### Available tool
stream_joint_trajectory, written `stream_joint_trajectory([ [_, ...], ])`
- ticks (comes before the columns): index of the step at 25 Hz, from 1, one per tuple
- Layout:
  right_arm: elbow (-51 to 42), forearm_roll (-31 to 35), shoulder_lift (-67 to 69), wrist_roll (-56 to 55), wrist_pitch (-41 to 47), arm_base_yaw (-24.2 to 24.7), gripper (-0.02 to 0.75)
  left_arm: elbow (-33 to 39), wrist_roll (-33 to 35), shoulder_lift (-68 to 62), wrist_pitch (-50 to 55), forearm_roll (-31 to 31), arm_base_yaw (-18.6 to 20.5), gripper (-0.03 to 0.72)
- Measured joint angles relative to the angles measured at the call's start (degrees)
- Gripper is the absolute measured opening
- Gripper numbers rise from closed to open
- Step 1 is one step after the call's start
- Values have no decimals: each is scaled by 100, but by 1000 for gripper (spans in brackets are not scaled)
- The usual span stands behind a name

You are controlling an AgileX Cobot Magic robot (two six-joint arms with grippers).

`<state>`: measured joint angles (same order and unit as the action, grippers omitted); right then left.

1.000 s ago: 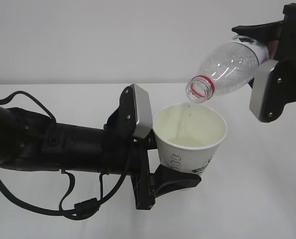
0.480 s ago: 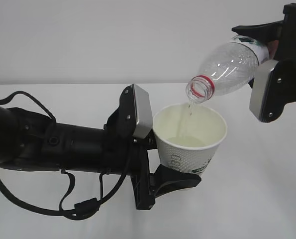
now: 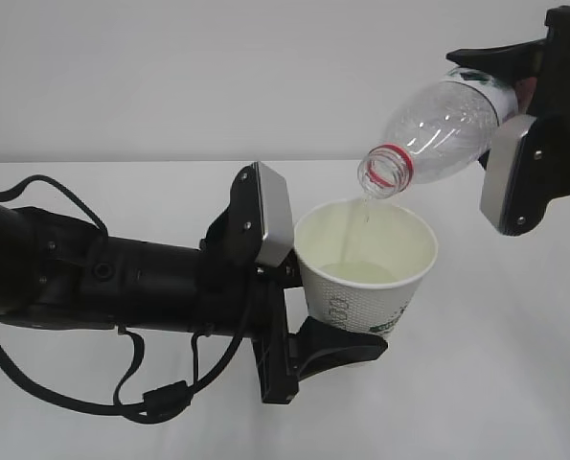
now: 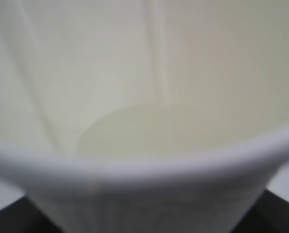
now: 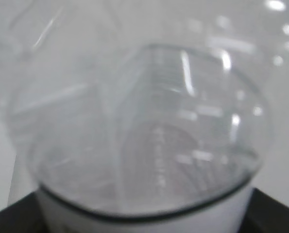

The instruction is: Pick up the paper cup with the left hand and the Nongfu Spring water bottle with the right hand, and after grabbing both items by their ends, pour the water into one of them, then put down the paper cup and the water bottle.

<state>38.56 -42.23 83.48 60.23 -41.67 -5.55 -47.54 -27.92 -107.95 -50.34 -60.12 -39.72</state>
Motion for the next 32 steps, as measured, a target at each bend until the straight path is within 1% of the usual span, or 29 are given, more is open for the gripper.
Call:
stream_joint_trajectory([
  [32,0,13,0,83,-125,0,477,0,0,0,0,-23,0,534],
])
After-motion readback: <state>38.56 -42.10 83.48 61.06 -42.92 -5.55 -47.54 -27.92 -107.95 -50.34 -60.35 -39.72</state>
